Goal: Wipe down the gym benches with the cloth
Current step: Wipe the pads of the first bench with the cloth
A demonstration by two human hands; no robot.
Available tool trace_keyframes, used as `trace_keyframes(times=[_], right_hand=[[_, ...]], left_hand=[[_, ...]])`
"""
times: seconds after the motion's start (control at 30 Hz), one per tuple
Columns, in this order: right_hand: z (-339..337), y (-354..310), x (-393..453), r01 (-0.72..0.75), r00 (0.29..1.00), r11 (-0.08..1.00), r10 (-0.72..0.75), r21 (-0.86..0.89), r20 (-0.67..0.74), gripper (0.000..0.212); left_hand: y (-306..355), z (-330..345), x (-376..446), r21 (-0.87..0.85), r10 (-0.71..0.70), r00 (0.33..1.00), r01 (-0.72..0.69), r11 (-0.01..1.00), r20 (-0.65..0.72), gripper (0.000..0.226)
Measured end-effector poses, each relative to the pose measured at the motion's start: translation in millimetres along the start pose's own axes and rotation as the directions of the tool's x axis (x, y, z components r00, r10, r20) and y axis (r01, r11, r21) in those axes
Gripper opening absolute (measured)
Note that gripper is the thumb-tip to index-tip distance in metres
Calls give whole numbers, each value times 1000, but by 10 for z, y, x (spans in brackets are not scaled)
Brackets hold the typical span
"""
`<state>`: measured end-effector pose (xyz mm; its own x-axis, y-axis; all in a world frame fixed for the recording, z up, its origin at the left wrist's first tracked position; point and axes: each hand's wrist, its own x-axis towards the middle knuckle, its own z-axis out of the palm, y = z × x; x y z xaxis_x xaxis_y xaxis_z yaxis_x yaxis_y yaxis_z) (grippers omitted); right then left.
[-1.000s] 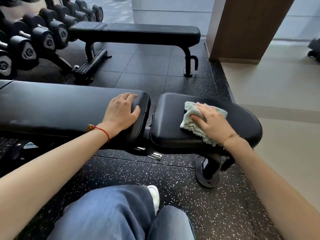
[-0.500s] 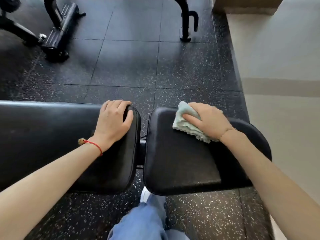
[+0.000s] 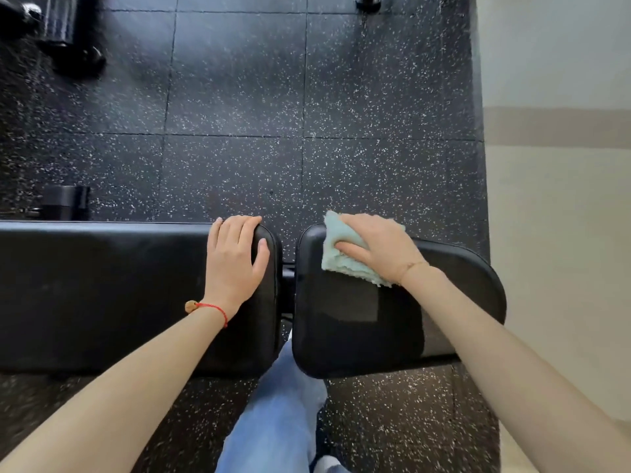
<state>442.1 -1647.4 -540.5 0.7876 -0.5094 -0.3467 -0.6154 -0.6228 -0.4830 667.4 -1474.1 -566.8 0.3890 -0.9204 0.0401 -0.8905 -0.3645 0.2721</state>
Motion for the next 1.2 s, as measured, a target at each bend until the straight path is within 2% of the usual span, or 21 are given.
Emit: trace_keyframes(times=[0.1, 0.23, 0.37, 0.57, 0.73, 0.8, 0.87, 0.97, 1.1, 1.2], right_hand=[[-216, 584, -561, -164, 984, 985, 167, 46, -65, 52], [-293, 999, -892, -366, 928, 928, 370, 75, -52, 65], [-261, 925, -715, -412, 910, 911, 412, 10, -47, 63], [-186, 319, -249, -181, 983, 983, 181, 18, 10, 55], [26, -338, 270, -54, 998, 995, 53, 88, 15, 43], [120, -626, 486, -14, 999, 996, 12, 85, 30, 47], [261, -973, 711, 23, 998, 996, -29, 85, 61, 47], [510, -1446, 1009, 5, 996, 993, -15, 116, 84, 45], [777, -2130, 1488, 82, 995, 995, -78, -62, 63, 46], [1077, -2924, 2013, 182, 979, 980, -172, -82, 107, 47]], left_hand=[[9, -30, 10, -4, 2, 1000, -2, 1000, 23, 37], [24, -43, 23, -20, -23, 999, 24, 1000, 46, 38], [6, -51, 27, -17, -28, 998, 29, 999, 60, 40], [-27, -109, -12, -58, -59, 996, 63, 996, 70, 44], [-422, -338, -170, -22, -230, 973, 229, 973, -14, 49], [-720, -458, -261, -7, -295, 955, 295, 955, -26, 52], [-1075, -560, -337, 7, -364, 930, 365, 931, -41, 55], [-1613, -679, -427, 18, -489, 869, 491, 871, -75, 59], [-2249, -824, -521, -15, -633, 766, 636, 772, -118, 59], [-2578, -902, -604, -42, -678, 725, 679, 733, -124, 60]])
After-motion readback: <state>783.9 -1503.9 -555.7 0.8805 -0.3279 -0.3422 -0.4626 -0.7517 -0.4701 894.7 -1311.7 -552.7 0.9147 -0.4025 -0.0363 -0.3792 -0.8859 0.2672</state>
